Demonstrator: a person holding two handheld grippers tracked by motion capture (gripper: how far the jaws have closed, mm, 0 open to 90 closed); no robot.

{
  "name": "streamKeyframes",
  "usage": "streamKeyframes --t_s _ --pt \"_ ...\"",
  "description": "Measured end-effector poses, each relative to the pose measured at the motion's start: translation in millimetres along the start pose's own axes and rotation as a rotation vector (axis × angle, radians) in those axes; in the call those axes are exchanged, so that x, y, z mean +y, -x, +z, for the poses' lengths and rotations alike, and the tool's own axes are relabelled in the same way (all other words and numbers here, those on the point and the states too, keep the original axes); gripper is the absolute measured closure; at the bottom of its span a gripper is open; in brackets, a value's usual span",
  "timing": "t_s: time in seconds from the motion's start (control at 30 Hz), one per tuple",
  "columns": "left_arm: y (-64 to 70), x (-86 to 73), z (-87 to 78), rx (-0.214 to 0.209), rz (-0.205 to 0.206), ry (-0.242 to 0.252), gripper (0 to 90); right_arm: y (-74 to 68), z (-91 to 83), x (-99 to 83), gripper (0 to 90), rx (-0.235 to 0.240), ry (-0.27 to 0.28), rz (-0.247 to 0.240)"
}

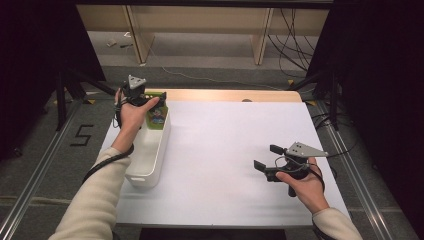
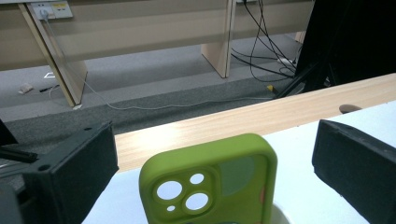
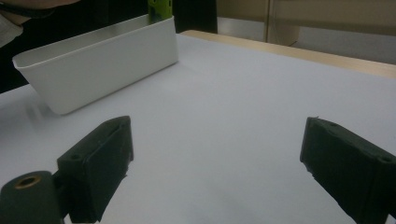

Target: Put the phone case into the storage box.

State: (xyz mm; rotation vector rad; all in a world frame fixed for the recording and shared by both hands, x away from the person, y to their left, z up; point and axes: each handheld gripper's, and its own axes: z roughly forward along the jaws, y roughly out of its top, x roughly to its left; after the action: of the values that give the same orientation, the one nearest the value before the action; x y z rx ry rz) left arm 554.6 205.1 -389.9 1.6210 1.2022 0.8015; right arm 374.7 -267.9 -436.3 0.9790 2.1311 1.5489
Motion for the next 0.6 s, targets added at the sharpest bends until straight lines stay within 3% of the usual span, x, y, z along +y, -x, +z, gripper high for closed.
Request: streamKeyframes --t_s 0.43,0.47,0.53,0.57,0.6 --pt "7.4 1.6 -22.2 0.000 -0.030 0.010 0.0 1.0 -1.7 0.4 10.5 -0.011 0.000 0.000" --pt "6.2 1.4 -24.0 0.003 -0.012 0.015 0.0 0.9 -1.7 0.4 10.5 -0.012 -0.001 -0.001" --pt "6.3 -0.2 -26.8 -0.018 -0.011 0.019 0.0 0.9 -1.5 0.5 10.5 -0.011 0.002 -0.001" --pt "6.7 -1.0 -28.6 -0.021 -0.014 0.016 0.2 0.8 -1.6 0.6 10.5 -0.012 0.001 -0.001" --pt "9.5 -2.6 -32.0 -0.015 -0.048 -0.006 0.9 0.8 -1.6 0.7 10.5 -0.013 0.001 -0.001"
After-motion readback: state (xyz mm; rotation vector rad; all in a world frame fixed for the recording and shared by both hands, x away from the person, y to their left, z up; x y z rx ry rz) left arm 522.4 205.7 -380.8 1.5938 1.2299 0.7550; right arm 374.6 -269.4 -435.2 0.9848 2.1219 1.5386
